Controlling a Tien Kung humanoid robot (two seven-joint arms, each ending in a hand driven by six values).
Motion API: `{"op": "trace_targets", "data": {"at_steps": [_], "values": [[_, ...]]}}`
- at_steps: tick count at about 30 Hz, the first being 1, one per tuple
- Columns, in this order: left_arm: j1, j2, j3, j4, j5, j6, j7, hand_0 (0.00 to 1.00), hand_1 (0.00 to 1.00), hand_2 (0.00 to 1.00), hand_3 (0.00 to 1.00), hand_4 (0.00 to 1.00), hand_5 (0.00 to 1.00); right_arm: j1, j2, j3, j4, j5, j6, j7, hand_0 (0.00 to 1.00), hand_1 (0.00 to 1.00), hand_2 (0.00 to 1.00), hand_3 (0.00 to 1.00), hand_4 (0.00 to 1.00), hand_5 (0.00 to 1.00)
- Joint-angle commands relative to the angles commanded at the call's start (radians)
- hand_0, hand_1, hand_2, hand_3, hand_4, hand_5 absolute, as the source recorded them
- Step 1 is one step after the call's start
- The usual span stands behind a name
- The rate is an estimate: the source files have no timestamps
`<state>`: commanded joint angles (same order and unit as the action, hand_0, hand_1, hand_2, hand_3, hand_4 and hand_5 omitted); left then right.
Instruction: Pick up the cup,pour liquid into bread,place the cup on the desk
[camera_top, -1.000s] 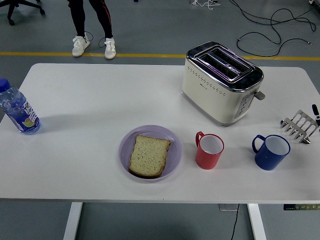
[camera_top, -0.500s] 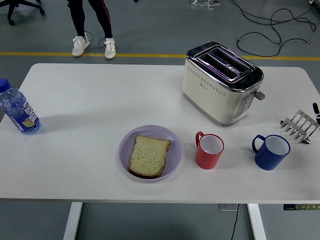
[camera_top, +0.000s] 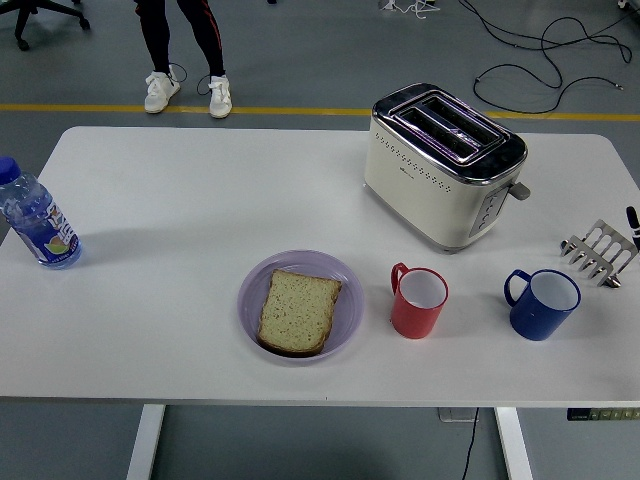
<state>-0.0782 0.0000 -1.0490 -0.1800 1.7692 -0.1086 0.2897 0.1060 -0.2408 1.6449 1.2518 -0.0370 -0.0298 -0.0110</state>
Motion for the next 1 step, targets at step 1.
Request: {"op": "trace_targets", "data": {"at_steps": [1], "values": [[0.001, 0.0, 0.001, 0.0, -0.001, 0.0, 0.0, 0.655, 0.689, 0.706, 0.589, 0.301, 0.872, -0.001, 0.0, 0.0, -0.001, 0.001, 0.001, -0.001, 0.647, 0.582, 0.621, 0.584, 0.537, 0.047]]}}
